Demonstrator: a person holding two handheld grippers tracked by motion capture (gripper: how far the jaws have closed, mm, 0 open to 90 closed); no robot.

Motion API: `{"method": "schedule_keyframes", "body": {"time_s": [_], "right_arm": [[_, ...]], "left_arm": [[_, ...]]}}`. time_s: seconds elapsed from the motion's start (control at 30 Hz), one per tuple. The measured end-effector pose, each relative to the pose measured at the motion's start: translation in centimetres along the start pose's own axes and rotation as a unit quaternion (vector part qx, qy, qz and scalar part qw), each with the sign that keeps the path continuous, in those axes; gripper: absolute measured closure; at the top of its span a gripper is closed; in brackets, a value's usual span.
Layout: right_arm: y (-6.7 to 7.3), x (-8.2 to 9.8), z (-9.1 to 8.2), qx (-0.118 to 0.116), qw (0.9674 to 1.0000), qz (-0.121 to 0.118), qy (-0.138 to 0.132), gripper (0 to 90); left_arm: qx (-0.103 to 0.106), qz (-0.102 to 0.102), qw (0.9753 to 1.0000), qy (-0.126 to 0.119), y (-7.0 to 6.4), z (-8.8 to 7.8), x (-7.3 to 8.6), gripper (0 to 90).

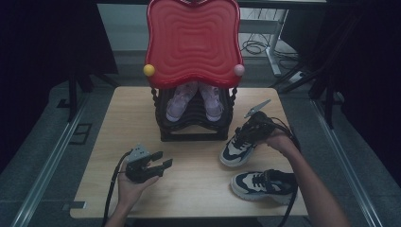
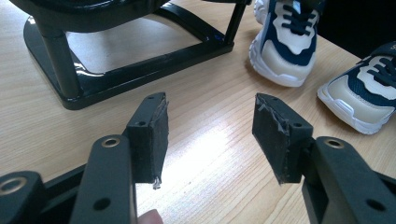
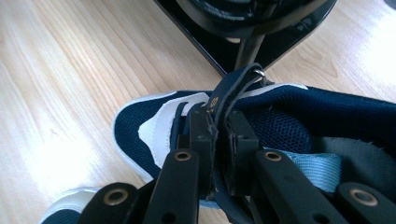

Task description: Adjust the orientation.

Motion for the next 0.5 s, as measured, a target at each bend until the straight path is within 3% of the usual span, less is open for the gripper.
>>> {"method": "schedule_keyframes", "body": {"time_s": [0.5], "right_arm": [[2.7, -1.4, -4.4, -0.014, 0.9984, -0.016, -0.052, 83.6]], "left_arm": [[-0.003, -0.003, 1.0000, -0.005, 0.3, -0.3, -0.2, 46.1]]}}
Point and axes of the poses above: each handheld gripper's, and its own axes: z roughly forward along the jaws, x roughly out of its underside, y roughly to its left, the point moved 9 cm from there along z, roughly forward along the jaws
